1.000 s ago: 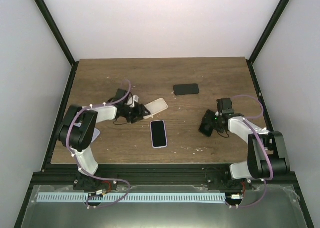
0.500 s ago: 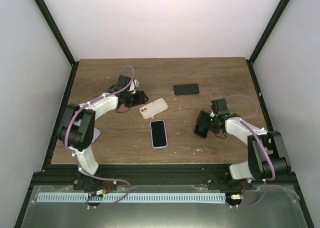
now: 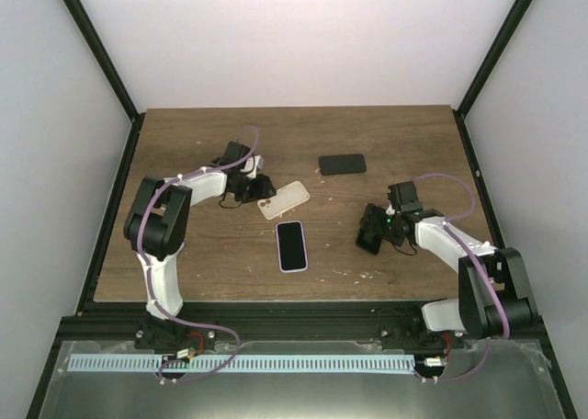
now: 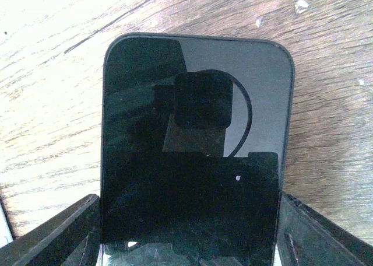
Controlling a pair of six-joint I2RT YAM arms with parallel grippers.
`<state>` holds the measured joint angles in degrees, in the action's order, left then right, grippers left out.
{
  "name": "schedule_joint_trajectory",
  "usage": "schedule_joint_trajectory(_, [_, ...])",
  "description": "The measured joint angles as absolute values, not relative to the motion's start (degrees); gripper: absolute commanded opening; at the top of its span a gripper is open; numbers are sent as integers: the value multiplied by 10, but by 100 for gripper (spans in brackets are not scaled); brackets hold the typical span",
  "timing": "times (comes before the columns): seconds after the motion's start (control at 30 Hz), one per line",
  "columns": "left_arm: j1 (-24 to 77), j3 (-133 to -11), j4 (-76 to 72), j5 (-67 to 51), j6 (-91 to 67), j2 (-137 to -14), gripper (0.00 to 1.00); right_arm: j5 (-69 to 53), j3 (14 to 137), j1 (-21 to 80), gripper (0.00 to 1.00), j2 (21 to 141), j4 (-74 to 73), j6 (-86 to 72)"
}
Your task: Put the phone into the phone case
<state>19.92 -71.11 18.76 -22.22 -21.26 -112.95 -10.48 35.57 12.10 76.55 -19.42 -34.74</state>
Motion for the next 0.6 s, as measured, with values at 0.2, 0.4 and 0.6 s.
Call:
schedule_joint_trajectory(0.2, [197, -680, 146, -246, -231, -1129, 35, -105, 365, 121, 63, 766, -208, -347])
schedule_joint_trajectory(0.4, [226, -670, 124, -261, -252, -1129, 33, -103, 371, 122, 63, 759, -216, -345])
schedule_joint_trajectory(0.6, [263, -684, 118, -286, -286, -1144, 34, -96, 371, 122, 63, 747, -219, -343])
